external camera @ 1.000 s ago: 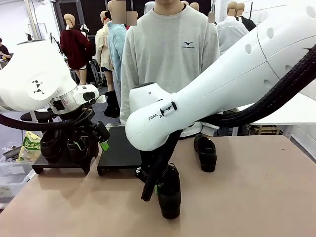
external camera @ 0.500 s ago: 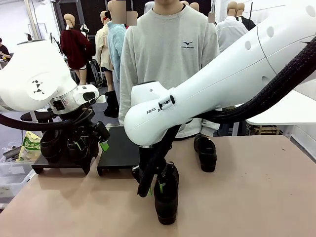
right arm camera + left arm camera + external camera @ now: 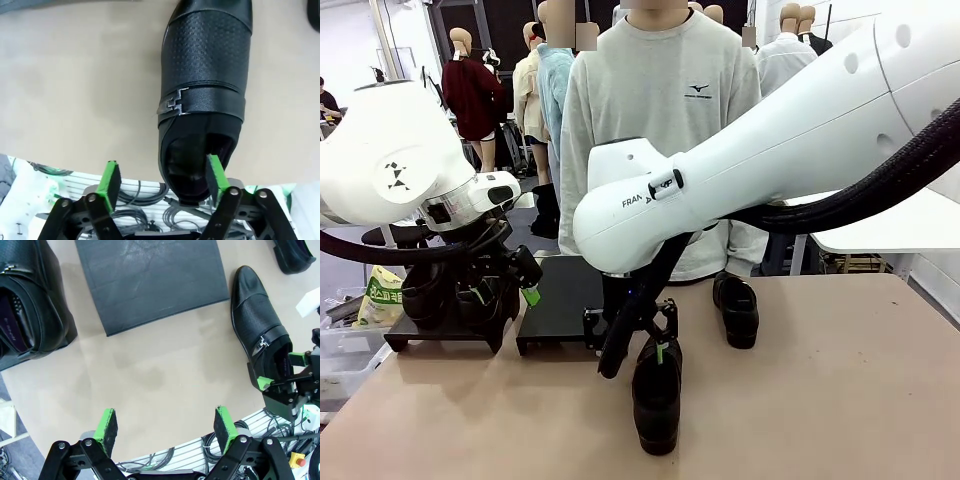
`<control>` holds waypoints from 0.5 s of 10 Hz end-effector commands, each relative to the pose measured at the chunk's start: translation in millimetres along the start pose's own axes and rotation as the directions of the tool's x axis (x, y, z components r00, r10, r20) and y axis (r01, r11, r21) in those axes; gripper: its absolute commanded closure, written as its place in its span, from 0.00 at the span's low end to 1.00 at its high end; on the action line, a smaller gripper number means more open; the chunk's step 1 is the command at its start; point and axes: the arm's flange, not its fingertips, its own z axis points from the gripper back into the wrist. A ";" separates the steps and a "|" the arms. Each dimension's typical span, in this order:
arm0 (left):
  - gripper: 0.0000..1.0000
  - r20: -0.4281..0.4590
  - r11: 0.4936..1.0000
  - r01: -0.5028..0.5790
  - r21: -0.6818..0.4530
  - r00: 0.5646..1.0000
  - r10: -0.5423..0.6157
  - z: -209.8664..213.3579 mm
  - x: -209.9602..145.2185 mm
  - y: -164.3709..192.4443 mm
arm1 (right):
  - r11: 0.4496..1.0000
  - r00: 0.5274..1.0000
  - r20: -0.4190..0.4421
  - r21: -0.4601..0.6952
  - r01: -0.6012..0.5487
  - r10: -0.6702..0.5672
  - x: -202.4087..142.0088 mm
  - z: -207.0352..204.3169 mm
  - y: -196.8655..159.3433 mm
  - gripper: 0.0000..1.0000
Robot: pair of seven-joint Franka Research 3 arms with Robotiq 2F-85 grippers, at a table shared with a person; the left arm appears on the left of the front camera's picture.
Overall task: Organize the shoes by placing them on the stand.
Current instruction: Pick up one Shoe and place it in the middle of the table.
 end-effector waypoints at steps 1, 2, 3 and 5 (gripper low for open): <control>0.00 0.001 1.000 -0.004 -0.003 1.000 0.004 0.5 0.0 1.1 | 1.000 1.000 -0.017 0.009 -0.001 0.002 -1.7 -1.6 -3.5 0.00; 0.00 0.001 1.000 -0.004 -0.003 1.000 0.004 0.5 0.0 1.1 | 1.000 1.000 -0.031 0.009 -0.003 0.004 -0.5 -3.3 -2.4 0.00; 0.00 0.001 1.000 -0.004 -0.003 1.000 0.004 0.5 0.0 1.1 | 1.000 0.998 -0.059 -0.003 -0.008 0.008 3.5 -5.8 1.1 0.00; 0.00 0.001 1.000 -0.004 -0.003 1.000 0.004 0.5 0.0 1.1 | 1.000 1.000 -0.002 -0.001 0.001 -0.001 0.2 -0.5 -0.4 0.00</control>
